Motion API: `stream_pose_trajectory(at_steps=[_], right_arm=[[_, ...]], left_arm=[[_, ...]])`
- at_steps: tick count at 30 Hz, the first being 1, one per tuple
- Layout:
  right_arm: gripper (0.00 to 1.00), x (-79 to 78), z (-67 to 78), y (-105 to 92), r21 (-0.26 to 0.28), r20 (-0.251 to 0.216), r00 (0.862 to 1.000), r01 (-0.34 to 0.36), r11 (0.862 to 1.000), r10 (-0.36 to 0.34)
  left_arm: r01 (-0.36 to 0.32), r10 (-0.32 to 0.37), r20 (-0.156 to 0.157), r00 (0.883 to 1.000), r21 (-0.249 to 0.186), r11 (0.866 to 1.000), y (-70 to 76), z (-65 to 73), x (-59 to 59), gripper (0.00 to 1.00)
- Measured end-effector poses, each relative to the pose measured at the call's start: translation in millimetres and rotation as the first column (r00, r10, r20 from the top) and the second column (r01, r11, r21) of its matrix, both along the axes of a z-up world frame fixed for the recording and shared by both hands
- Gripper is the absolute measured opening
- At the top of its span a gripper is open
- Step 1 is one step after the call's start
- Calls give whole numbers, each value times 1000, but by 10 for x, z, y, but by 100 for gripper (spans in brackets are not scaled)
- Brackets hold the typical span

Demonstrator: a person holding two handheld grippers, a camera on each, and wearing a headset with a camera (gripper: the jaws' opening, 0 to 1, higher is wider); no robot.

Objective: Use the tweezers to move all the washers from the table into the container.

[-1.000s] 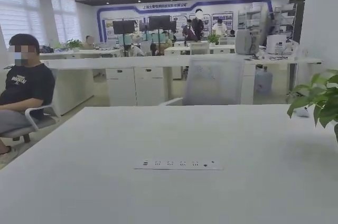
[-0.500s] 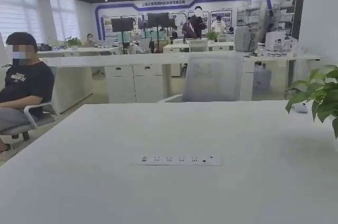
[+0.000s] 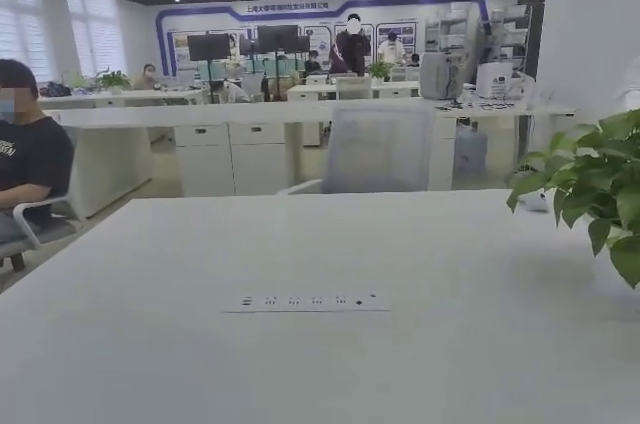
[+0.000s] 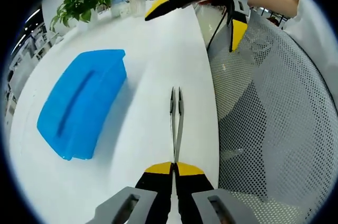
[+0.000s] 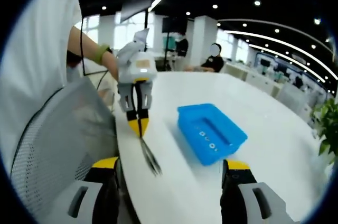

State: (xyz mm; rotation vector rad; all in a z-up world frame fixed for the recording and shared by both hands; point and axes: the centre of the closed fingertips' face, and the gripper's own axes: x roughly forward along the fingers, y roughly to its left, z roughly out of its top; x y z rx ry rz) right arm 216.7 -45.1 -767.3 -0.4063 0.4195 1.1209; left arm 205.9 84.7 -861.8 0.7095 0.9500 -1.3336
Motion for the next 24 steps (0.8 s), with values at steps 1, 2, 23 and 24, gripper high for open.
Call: stream_pose_trajectory(at_steps=[1, 2, 23, 24], right_arm=[[80, 6, 26, -42, -3, 10, 1000, 12, 1000, -12], [83, 5, 50, -70, 0, 15, 1000, 17, 1000, -17], [99, 336, 530, -458, 317, 67, 911, 367, 875, -407], [99, 331, 563, -438, 325, 81, 910, 361, 874, -406]], left_arm=[[1, -1, -6, 1000, 6, 1000, 5, -9, -1, 0], [1, -1, -9, 1000, 4, 1000, 2, 0, 2, 0], [-621, 728, 10, 686, -514, 592, 554, 874, 113, 77], [-619, 752, 17, 659, -555, 556, 591, 950, 131, 77]])
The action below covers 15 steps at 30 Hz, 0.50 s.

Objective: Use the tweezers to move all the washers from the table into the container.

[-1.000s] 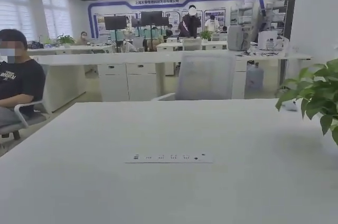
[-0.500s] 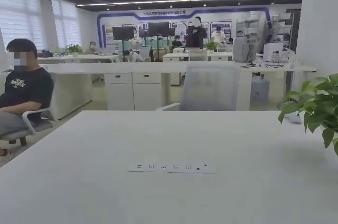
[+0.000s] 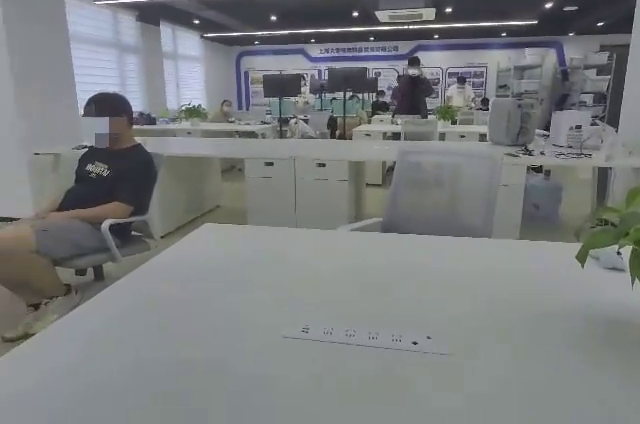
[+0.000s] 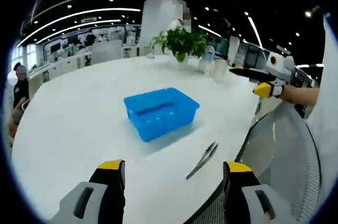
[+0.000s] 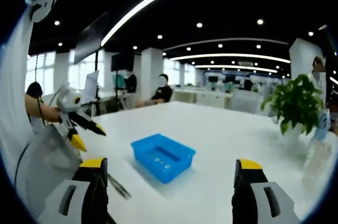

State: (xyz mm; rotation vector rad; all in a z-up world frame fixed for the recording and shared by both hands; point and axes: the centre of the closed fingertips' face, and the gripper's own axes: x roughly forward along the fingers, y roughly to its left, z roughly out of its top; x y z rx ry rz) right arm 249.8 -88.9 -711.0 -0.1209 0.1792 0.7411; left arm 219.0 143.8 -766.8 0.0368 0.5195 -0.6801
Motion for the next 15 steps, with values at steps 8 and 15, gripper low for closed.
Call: stream_pose_trajectory(at_steps=[8, 15], right_arm=[[99, -40, 266, 39, 104, 86, 996, 30, 994, -39], [99, 74, 159, -214, 180, 6, 992, 119, 976, -122]], left_arm=[[-161, 201, 259, 945, -170, 972, 126, 510, 99, 99], [-183, 275, 253, 928, -334, 925, 23, 579, 168, 99]])
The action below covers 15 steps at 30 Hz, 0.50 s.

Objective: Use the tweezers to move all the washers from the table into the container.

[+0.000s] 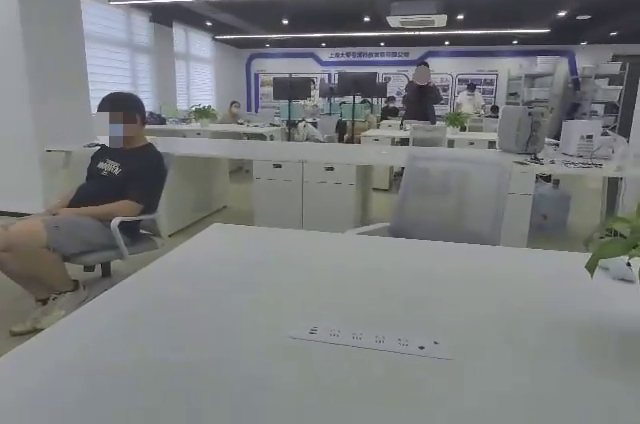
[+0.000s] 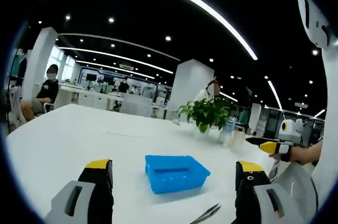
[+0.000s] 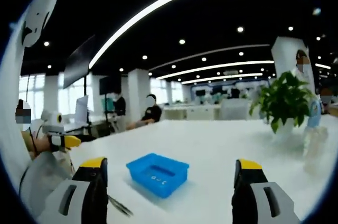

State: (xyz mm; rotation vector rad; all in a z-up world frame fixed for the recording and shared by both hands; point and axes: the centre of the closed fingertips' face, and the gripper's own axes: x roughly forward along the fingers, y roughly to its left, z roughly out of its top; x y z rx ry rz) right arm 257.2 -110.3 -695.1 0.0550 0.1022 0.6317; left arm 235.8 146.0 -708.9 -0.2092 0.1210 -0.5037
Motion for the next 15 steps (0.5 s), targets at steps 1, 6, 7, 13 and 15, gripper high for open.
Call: stream_pose_trajectory(at_steps=[1, 6, 7, 13, 15], right_arm=[[99, 15, -3, -34, 4, -1, 1000, 15, 1000, -15], [96, 36, -108, -135, -15, -46, 998, 47, 999, -48], [94, 38, -118, -136, -16, -53, 997, 48, 999, -49], [93, 3, -171, -38, -56, -60, 998, 7, 998, -10], [92, -2, -206, 3, -53, -86, 996, -7, 999, 2]], left_arm=[[-8, 10, -39, 999, 54, 999, 26, -69, -1, 99], [-13, 15, -34, 999, 53, 999, 23, -90, 31, 99], [-14, 16, -44, 999, 52, 999, 29, -106, 39, 99], [-56, 59, -41, 997, 72, 996, 97, -97, 45, 99], [-67, 70, -52, 996, 69, 995, 122, -108, 50, 99]])
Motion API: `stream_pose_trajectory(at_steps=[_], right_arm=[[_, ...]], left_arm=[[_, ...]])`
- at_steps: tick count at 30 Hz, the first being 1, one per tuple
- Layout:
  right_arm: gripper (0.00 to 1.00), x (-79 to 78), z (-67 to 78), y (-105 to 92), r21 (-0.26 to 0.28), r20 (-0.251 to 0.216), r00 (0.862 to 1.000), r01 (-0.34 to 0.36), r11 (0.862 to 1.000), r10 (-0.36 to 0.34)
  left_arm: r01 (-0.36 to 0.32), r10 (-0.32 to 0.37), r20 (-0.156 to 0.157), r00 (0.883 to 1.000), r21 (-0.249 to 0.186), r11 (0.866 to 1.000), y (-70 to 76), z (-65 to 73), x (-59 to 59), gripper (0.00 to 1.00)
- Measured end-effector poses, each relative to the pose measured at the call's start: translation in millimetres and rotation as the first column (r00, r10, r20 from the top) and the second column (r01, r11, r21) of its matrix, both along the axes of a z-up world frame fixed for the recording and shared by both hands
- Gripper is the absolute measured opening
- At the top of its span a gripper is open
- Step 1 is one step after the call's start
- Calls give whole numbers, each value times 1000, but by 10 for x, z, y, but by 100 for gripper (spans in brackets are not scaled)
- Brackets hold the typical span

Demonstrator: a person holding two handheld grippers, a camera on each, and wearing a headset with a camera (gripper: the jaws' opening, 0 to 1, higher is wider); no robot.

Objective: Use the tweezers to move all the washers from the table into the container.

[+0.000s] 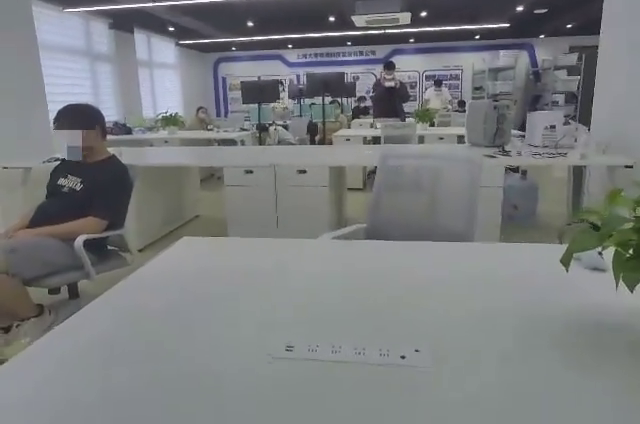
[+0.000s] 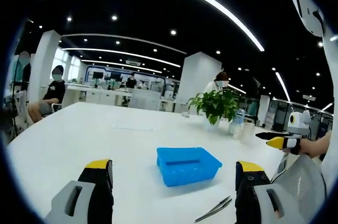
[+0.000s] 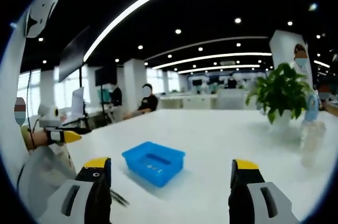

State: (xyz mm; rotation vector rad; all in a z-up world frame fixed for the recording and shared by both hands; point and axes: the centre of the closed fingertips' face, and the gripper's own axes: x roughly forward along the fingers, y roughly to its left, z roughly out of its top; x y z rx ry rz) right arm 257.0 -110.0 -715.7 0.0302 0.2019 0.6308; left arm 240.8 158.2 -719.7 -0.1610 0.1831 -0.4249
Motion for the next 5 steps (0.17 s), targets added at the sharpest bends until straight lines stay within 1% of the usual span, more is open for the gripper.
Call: stream_pose_trajectory(at_steps=[1, 3, 5], right_arm=[[92, -13, -11, 14, 2, -8, 1000, -5, 1000, 5], [92, -10, -9, 25, -4, -5, 1000, -16, 1000, 16], [91, -21, 9, 42, -5, 3, 1000, -27, 1000, 27]], left_arm=[[1, -1, 5, 1000, -9, 1000, 8, 8, 4, 99], [7, -7, 1, 1000, -17, 1000, 0, 5, 2, 99], [18, -18, 0, 1000, -12, 1000, -26, 5, 4, 99]])
